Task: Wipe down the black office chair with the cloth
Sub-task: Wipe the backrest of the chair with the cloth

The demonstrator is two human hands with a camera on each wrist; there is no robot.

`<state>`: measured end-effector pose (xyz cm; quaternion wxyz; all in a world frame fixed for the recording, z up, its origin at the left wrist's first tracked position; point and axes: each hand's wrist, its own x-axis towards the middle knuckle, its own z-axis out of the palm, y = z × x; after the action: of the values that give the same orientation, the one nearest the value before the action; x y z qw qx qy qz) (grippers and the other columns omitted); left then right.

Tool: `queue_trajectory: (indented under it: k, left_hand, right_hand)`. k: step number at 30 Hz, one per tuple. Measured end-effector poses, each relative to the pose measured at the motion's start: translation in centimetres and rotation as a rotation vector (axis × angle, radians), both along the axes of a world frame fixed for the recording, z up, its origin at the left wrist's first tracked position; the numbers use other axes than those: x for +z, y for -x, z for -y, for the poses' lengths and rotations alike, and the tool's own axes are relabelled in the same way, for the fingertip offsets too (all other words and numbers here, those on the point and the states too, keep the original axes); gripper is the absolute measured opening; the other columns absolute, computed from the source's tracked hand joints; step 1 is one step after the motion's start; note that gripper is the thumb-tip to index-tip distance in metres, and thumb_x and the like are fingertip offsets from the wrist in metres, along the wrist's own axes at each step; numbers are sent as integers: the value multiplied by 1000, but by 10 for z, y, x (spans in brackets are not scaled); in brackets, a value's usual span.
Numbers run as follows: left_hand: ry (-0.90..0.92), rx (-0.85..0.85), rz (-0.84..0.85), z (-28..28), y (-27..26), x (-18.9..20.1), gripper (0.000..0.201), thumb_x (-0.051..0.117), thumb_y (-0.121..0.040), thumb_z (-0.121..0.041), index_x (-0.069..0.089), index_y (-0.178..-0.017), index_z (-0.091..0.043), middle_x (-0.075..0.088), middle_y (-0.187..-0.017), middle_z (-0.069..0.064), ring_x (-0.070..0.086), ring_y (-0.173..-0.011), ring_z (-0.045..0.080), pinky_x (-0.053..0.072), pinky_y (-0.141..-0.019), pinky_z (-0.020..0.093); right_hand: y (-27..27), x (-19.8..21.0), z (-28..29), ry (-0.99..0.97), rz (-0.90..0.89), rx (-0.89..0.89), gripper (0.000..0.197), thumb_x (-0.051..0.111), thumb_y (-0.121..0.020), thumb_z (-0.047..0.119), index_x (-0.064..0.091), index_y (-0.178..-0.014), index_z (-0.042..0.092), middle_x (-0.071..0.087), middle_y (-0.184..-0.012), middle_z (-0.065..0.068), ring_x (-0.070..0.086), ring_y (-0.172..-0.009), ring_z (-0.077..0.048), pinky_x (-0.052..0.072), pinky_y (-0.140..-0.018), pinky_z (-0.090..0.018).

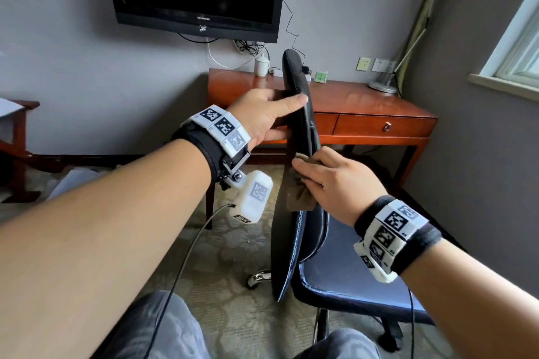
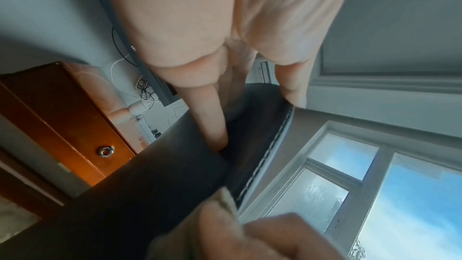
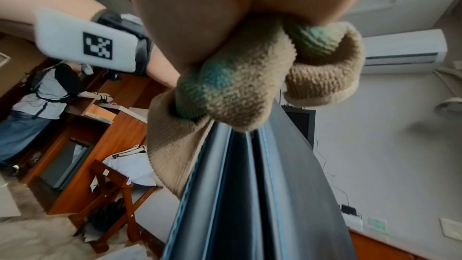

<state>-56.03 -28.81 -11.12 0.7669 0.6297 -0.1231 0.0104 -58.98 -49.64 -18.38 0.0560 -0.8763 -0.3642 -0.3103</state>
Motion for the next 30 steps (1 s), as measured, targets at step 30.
queue_trajectory:
  k: [30]
  left_hand:
    - [-177,22,6,0,-6,-32,47,88,-84,-27,72,-127,-16,78,-121,-1,73,-115,14,61,-94,39]
  right_hand:
    - [-9,16,8,-154,-233,94,35,72,-94,21,73,-128,32,61,-98,7,64,-90,-15,51,-85,-25]
